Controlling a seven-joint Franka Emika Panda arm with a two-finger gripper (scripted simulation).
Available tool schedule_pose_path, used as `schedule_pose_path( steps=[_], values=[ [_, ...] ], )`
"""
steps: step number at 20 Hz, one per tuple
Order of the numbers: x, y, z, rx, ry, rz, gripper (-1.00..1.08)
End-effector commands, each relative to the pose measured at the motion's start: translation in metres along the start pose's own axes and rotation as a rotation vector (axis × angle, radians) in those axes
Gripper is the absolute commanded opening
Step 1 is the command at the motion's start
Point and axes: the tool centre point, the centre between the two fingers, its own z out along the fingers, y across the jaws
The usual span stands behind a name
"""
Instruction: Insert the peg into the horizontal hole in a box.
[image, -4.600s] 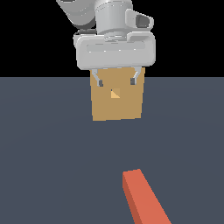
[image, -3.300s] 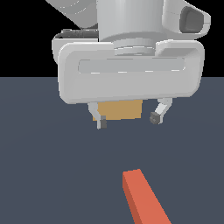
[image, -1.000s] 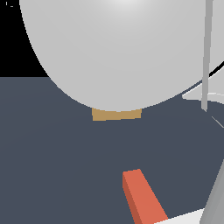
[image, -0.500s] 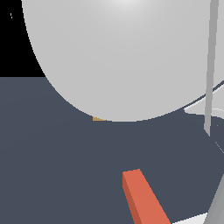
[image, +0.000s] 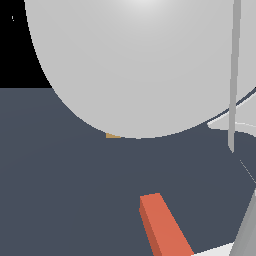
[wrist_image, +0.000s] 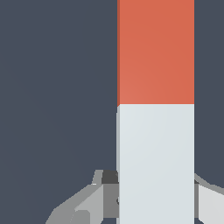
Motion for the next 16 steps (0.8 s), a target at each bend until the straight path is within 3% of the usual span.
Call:
schedule_pose_path(
  steps=[1, 9, 16],
  values=[
    [0.003, 0.001, -0.001, -0.001, 0.000, -0.001, -1.00],
    [0.026, 0.002, -0.009, -0.001, 0.000, 0.004, -1.00],
    [0.072, 0.006, -0.025, -0.001, 0.000, 0.013, -1.00]
  ],
)
